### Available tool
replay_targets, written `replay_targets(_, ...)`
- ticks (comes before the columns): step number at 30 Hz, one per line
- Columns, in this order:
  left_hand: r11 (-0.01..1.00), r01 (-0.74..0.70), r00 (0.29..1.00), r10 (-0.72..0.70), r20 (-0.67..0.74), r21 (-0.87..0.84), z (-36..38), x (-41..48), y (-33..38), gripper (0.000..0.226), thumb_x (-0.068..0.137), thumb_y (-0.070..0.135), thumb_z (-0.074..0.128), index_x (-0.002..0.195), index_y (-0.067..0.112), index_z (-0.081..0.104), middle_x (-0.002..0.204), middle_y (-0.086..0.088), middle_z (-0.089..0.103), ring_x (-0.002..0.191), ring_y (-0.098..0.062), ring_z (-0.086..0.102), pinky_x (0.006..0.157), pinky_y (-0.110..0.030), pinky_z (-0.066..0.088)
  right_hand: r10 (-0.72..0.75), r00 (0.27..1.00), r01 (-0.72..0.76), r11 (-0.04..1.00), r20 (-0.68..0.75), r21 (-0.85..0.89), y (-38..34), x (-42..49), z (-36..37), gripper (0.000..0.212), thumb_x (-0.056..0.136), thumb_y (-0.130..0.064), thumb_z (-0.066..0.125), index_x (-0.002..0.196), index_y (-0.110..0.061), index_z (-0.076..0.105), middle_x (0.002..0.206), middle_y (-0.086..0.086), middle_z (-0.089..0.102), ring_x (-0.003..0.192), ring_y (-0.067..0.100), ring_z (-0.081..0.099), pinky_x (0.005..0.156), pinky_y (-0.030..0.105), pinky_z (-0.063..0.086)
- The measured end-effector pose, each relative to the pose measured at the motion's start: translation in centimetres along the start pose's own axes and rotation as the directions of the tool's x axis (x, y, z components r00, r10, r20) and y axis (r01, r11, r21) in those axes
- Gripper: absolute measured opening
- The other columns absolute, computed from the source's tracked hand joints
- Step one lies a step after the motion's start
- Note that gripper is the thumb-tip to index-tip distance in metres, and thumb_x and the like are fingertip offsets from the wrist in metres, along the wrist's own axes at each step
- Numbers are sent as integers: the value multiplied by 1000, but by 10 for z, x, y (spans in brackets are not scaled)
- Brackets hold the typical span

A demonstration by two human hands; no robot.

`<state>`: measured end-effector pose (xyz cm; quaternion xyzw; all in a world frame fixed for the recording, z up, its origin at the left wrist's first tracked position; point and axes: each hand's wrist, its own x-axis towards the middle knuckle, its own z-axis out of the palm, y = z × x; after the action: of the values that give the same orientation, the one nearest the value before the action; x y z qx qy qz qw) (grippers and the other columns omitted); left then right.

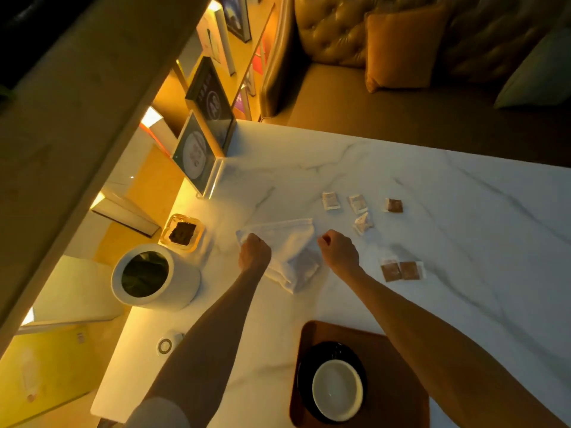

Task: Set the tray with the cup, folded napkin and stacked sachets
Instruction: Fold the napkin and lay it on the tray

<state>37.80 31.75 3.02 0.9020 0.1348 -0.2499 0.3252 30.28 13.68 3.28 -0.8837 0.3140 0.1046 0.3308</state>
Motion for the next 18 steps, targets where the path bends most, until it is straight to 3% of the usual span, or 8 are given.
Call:
replay_targets(5, 960, 216, 976, -209, 58, -179, 5, 23, -18, 51, 98, 25, 50, 140, -3, 39, 139, -27, 52, 128, -41, 52, 108, -45, 43, 116, 989, -120, 992, 90, 36, -8, 23, 30, 25, 93, -22, 48, 108, -9, 64, 111, 15, 67, 101, 31, 61, 81, 35, 47)
replay_targets(9, 835, 433, 902, -397, 171, -339, 15, 26, -26, 53, 92, 17, 57, 139, -2, 40, 140, -24, 50, 126, -40, 53, 105, -49, 47, 177, 963, -201, 974, 206, 102, -7, 25, 49, 44, 91, -24, 58, 129, -4, 47, 129, 19, 56, 120, 36, 52, 95, 41, 44)
replay_targets(12, 722, 534, 842, -500, 201, -440, 22, 26, -26, 51, 99, 18, 55, 142, 2, 34, 141, -23, 48, 127, -39, 52, 106, -48, 46, 209, 951, -240, 963, 229, 119, -5, 25, 60, 39, 91, -24, 59, 122, -1, 55, 123, 20, 61, 115, 36, 56, 93, 40, 45)
replay_targets(15, 716, 561, 825, -523, 213, -415, 26, 26, -25, 54, 101, 22, 52, 144, 0, 27, 137, -26, 53, 124, -39, 57, 106, -46, 47, 185, 937, -218, 972, 295, 83, -5, 24, 62, 28, 90, -21, 59, 109, -2, 68, 111, 19, 68, 106, 34, 61, 90, 38, 49)
replay_targets(18, 767, 456, 890, -409, 203, -451, 27, 20, -22, 46, 98, 8, 48, 141, -1, 36, 136, -29, 52, 121, -43, 57, 93, -44, 52, 136, 939, -166, 984, 316, 68, -6, 19, 54, 24, 90, -19, 57, 105, -5, 69, 109, 17, 68, 104, 32, 62, 88, 37, 49)
